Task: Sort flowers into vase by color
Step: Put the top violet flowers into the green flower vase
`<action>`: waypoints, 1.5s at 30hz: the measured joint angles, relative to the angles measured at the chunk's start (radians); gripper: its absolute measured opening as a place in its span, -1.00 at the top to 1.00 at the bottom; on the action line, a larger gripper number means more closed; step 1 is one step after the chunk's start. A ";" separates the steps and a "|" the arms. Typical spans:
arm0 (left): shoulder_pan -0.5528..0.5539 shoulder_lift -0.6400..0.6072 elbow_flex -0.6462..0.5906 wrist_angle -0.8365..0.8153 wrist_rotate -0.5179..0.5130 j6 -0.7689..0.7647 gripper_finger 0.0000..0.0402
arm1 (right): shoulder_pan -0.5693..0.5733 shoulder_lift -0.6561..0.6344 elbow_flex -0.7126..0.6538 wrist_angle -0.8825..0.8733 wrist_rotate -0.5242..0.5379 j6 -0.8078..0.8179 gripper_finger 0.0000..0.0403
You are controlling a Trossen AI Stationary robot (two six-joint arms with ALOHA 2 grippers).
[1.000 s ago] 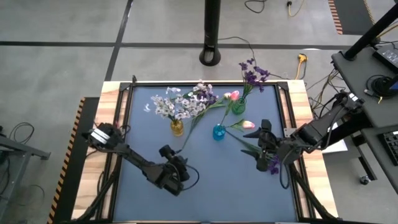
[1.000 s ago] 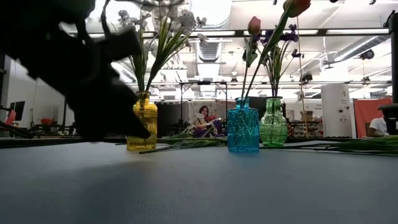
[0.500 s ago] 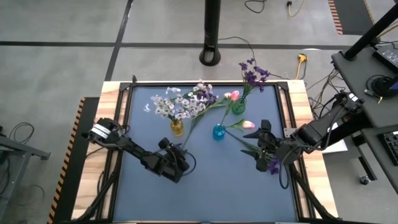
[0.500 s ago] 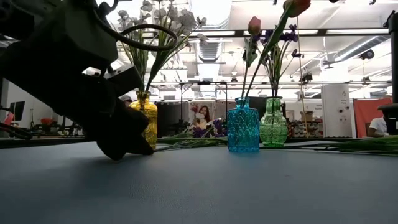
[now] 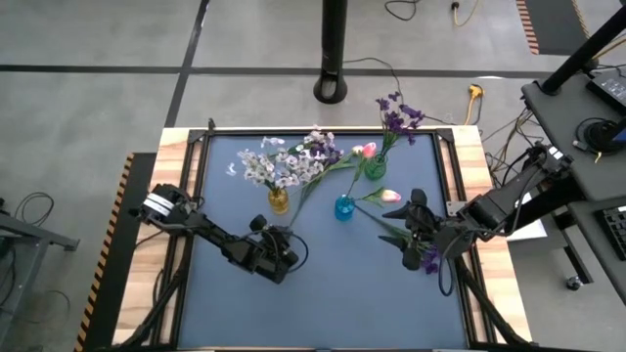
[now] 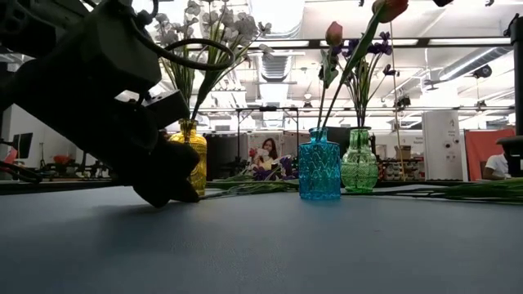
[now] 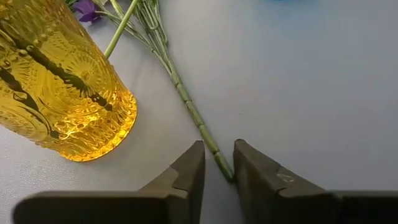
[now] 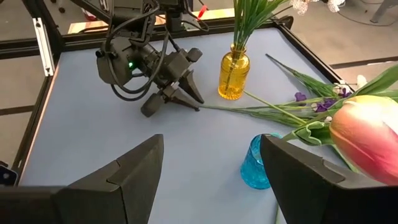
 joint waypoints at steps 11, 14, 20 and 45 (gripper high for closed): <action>-0.002 0.002 0.008 -0.016 0.001 0.010 0.98 | 0.000 -0.001 0.000 0.000 0.000 0.000 -0.29; -0.005 0.002 0.013 -0.018 0.002 0.011 0.99 | 0.000 -0.001 0.000 0.000 0.000 0.000 -0.29; -0.022 -0.011 0.020 -0.026 0.014 0.011 1.00 | 0.000 -0.001 0.000 0.000 0.000 0.001 -0.29; -0.073 -0.039 0.023 -0.056 0.078 -0.002 1.00 | 0.000 -0.001 0.000 -0.085 -0.001 0.124 -0.25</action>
